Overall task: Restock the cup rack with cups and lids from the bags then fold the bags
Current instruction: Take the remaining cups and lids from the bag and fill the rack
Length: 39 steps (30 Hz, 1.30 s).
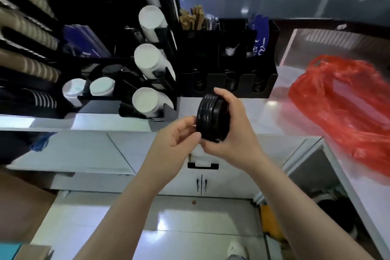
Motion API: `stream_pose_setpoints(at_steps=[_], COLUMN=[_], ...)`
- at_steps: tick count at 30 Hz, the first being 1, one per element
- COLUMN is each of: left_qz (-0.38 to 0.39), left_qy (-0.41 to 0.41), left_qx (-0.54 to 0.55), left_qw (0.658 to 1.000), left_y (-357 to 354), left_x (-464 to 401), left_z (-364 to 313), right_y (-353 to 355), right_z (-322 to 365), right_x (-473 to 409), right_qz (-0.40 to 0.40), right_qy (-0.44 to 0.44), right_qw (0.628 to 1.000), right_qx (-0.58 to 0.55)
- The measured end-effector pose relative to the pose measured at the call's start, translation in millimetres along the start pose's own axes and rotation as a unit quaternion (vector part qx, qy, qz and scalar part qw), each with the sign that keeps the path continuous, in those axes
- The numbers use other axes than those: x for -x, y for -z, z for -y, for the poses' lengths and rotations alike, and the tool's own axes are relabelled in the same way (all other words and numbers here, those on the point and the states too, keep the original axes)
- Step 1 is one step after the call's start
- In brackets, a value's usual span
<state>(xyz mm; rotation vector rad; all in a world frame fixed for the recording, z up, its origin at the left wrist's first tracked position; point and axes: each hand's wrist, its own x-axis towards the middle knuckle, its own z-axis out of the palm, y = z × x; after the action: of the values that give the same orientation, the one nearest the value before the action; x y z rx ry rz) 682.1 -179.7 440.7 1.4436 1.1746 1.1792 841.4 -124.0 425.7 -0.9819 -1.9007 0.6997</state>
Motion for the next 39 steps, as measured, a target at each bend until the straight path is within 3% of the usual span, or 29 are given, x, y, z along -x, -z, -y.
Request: stream_pose_setpoints(at_steps=[12, 20, 26, 31, 35, 39], left_qz=[-0.172, -0.249, -0.243, -0.22, -0.174, -0.104], left_qy=[-0.033, -0.042, -0.026, 0.002, 0.023, 0.013], left_qx=[0.034, 0.055, 0.083, 0.09, 0.0, -0.176], left_qw=[0.984, 0.966, 0.966, 0.971, 0.984, 0.979], left_y=[74, 172, 276, 342, 366, 375], left_x=[33, 15, -28, -69, -98, -127], left_z=[1, 18, 47, 78, 104, 127], right_y=[-61, -134, -224, -280, -301, -311], right_z=[55, 83, 102, 89, 66, 45], right_x=[-36, -97, -153, -177, -176, -178], right_qz=[0.053, 0.046, 0.005, -0.039, -0.092, -0.117], right_qy=[0.043, 0.078, 0.06, -0.013, -0.103, -0.171], right_qw=[0.997, 0.996, 0.998, 0.997, 0.984, 0.966], right_qx=[-0.023, 0.014, 0.025, 0.07, 0.112, 0.154])
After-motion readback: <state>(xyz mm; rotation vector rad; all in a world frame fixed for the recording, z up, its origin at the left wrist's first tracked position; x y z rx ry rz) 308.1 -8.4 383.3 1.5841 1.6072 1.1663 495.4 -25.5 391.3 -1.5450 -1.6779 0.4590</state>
